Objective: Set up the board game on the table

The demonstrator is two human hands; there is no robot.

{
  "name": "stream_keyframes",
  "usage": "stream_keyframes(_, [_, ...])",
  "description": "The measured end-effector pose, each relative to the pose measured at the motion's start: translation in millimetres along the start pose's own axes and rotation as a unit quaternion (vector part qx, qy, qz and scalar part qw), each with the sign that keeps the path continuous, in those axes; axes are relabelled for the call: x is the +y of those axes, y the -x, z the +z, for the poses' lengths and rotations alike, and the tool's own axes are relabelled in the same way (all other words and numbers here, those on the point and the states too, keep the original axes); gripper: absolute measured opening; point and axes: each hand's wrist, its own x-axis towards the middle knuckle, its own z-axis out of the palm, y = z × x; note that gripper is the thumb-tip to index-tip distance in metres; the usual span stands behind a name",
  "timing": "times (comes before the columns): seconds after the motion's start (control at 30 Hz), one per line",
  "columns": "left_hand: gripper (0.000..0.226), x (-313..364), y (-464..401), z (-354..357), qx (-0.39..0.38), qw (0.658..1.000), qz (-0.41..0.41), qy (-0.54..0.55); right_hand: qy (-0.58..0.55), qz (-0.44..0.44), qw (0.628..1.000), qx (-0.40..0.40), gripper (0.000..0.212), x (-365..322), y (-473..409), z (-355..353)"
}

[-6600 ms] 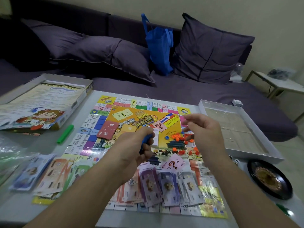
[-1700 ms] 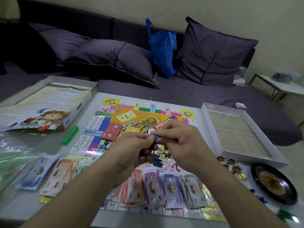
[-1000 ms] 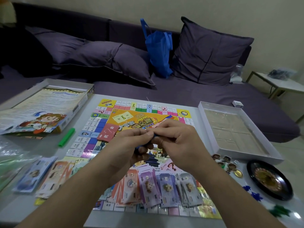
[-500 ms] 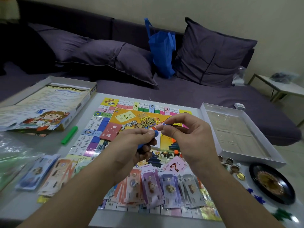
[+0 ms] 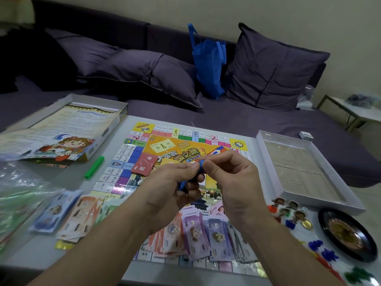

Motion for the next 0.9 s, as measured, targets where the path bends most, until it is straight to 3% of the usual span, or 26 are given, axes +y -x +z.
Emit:
stream_keyframes(0.27, [0.025, -1, 1, -3, 0.071, 0.997, 0.009, -0.033, 0.159, -0.093, 0.982, -0.039, 0.018, 1, 7, 5])
stream_keyframes(0.47, [0.021, 10, 3, -18, 0.14, 0.983, 0.034, -0.111, 0.407, -0.184, 0.888, -0.11, 0.048, 8, 8, 21])
stream_keyframes(0.57, [0.019, 12, 7, -27, 0.171, 0.975, 0.041, -0.136, 0.434, -0.172, 0.872, -0.147, 0.065, 15, 6, 42])
stream_keyframes(0.8, [0.017, 30, 24, -51, 0.228, 0.958, 0.058, -0.162, 0.39, -0.133, 0.894, -0.174, 0.054, 32, -4, 91])
stream_keyframes(0.9, [0.016, 42, 23, -63, 0.277, 0.944, 0.012, -0.179, 0.402, -0.118, 0.894, -0.157, 0.052, 38, -9, 110])
